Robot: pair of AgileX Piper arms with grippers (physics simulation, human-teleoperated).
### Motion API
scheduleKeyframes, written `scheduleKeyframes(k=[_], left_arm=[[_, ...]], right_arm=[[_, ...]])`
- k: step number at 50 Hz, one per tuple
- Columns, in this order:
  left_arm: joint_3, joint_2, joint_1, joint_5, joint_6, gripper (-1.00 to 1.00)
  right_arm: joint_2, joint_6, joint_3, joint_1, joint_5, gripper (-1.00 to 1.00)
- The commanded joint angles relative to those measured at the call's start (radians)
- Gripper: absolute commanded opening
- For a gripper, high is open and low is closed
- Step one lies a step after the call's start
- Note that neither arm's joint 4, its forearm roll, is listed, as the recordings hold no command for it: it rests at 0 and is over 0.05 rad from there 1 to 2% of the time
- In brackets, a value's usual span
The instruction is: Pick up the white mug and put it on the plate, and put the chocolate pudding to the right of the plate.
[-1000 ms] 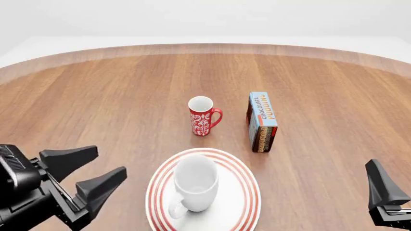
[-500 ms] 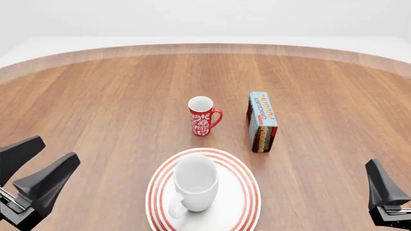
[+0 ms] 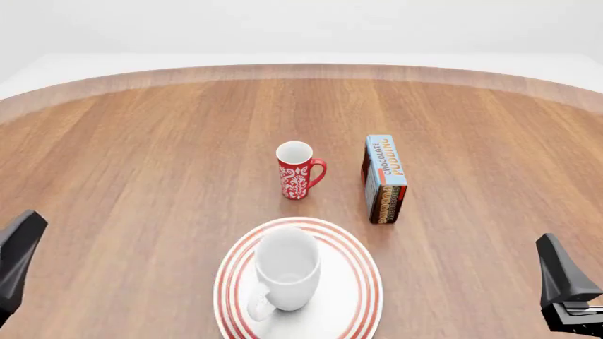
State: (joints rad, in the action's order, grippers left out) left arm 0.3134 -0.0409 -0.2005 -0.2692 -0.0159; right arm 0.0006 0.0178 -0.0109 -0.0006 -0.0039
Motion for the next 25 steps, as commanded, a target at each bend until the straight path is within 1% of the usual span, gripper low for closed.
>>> scheduleKeyframes(k=[1, 3, 4, 6, 10, 14, 17, 20, 21, 24, 25], left_arm=[[-0.029, 0.04, 0.109, 0.048, 0.014, 1.0], [-0.046, 0.04, 0.122, 0.067, 0.01, 1.0], [-0.058, 0.04, 0.134, 0.087, 0.025, 1.0], [-0.074, 0.041, 0.146, 0.112, 0.028, 1.0], [-0.114, 0.041, 0.185, 0.159, 0.003, 1.0], [-0.149, 0.041, 0.222, 0.201, -0.006, 1.0], [-0.171, 0.041, 0.229, 0.222, -0.009, 1.0], [-0.196, 0.041, 0.246, 0.249, -0.026, 1.0], [-0.21, 0.041, 0.266, 0.269, -0.045, 1.0], [-0.225, 0.041, 0.283, 0.27, -0.053, 1.0], [-0.236, 0.041, 0.29, 0.277, -0.066, 1.0]], right_arm=[[0.0, 0.0, 0.0, 0.0, 0.0, 1.0], [0.0, 0.0, 0.0, 0.0, 0.0, 1.0], [0.0, 0.001, 0.0, -0.001, 0.0, 1.0], [0.0, 0.0, 0.0, 0.0, 0.0, 1.0], [0.0, 0.0, 0.0, 0.0, 0.0, 1.0], [0.0, 0.001, 0.0, 0.005, -0.006, 1.0], [0.0, 0.002, 0.0, 0.004, -0.005, 1.0], [0.0, 0.001, -0.001, 0.004, -0.004, 1.0], [0.0, 0.001, 0.0, 0.003, -0.004, 1.0], [0.0, 0.0, -0.001, 0.003, -0.004, 1.0], [0.0, 0.0, -0.001, 0.002, -0.004, 1.0]])
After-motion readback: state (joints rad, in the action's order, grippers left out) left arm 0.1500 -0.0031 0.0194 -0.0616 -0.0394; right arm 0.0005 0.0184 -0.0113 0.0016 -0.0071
